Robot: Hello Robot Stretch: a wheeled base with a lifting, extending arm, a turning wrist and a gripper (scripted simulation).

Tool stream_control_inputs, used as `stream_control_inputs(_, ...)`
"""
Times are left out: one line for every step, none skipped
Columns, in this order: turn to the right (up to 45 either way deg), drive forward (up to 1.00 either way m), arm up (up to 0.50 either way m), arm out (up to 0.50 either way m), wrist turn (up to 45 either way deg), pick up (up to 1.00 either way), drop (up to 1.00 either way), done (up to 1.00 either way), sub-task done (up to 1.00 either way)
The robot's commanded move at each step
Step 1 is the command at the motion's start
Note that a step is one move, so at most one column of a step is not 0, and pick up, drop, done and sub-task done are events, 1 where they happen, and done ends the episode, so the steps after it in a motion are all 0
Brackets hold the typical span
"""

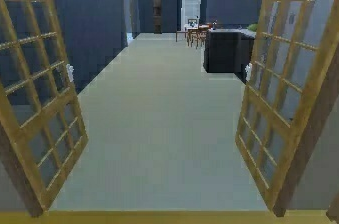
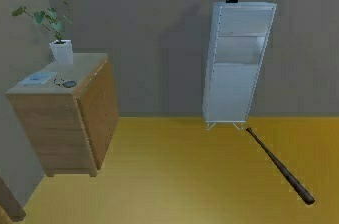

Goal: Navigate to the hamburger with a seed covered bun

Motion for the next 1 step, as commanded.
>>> stream_control_inputs(3.0, 0.00, 0.00, 0.00, 0.0, 0.00, 0.00, 0.00, 0.00)
